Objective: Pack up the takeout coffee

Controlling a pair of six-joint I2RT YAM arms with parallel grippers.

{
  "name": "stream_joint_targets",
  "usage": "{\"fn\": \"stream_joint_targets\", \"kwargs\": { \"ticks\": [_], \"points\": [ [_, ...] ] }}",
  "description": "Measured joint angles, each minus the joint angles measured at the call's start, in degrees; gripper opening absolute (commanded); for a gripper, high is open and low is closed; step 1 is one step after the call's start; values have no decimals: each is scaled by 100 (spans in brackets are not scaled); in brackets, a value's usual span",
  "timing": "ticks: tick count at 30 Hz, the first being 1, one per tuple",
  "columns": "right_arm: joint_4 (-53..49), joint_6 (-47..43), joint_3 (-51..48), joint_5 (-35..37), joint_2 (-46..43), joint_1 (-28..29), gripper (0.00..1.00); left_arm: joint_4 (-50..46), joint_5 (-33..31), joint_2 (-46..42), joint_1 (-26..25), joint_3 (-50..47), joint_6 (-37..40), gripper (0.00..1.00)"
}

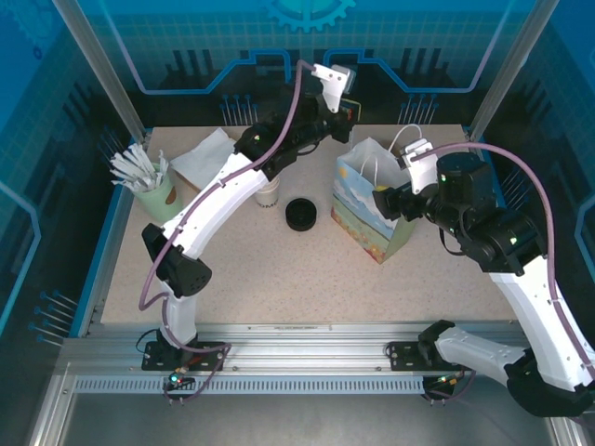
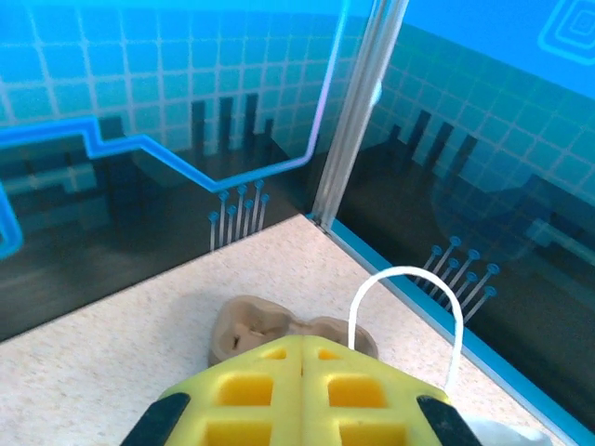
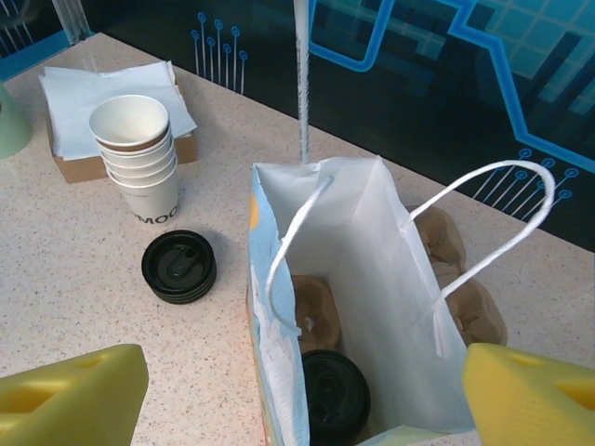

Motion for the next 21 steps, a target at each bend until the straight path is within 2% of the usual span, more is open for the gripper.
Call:
{"fn": "stream_joint_targets", "kwargs": {
  "ticks": [6, 13, 21],
  "points": [
    [13, 0, -55, -70, 37, -63, 89, -35, -177, -197, -7, 461, 411, 0],
    [26, 0, -107, -144, 59, -221, 89, 17, 365, -793, -55, 122, 173, 0],
    [31, 2, -188, -166, 35, -297, 89, 50, 664, -588, -55, -76, -87, 0]
  ]
}}
